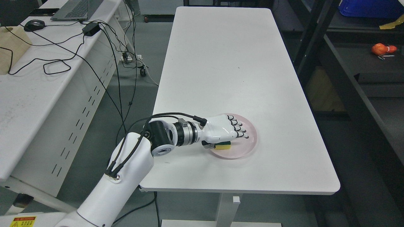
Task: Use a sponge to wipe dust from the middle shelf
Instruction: 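Close the left hand fingers around the yellow-green sponge on the plate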
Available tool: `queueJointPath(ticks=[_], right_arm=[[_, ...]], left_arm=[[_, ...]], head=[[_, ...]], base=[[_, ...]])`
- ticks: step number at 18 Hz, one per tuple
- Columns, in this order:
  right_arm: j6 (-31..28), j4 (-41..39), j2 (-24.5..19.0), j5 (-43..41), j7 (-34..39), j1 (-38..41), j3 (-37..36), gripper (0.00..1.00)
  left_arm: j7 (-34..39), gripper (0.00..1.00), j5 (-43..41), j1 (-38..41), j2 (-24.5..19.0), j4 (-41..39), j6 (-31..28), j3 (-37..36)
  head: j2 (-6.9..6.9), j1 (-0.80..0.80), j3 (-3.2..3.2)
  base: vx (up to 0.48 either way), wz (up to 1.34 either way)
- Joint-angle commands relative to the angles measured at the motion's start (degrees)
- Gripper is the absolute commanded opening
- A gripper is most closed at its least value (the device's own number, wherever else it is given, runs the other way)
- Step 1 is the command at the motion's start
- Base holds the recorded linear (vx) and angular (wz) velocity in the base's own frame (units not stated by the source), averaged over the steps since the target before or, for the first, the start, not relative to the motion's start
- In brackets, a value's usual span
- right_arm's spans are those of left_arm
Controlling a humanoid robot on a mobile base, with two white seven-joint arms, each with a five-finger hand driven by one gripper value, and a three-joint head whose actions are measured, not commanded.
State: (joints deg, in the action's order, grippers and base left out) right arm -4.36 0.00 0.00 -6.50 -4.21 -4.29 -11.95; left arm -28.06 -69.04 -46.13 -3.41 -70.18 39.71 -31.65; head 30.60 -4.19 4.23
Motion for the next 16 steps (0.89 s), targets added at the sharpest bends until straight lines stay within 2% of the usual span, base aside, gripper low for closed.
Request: queueJointPath(ticks=[1,9,16], right_arm=[[0.0,-1.0,1.0,0.0,0.0,0.0,0.0,1.0],[0.0,-1.0,1.0,0.0,0.0,0.0,0.0,1.0],[0.0,-1.0,1.0,0.0,0.0,0.0,0.0,1.0]], left_arm=[[-0.9,0.88,-2.3,-0.3,2.4,1.9,-0.1,-4.7],[-2.6,0.9,-2.1,-0.2,-0.7,-4.2,0.5,1.7],[-2.6,0.89,-2.5,-0.5,-0.8,-3.6,-0.2,5.1]], head=[[0.0,0.0,0.0],[0.0,0.0,0.0],[0.0,0.0,0.0]], base=[[0.0,0.0],[0.0,0.0],[0.0,0.0]])
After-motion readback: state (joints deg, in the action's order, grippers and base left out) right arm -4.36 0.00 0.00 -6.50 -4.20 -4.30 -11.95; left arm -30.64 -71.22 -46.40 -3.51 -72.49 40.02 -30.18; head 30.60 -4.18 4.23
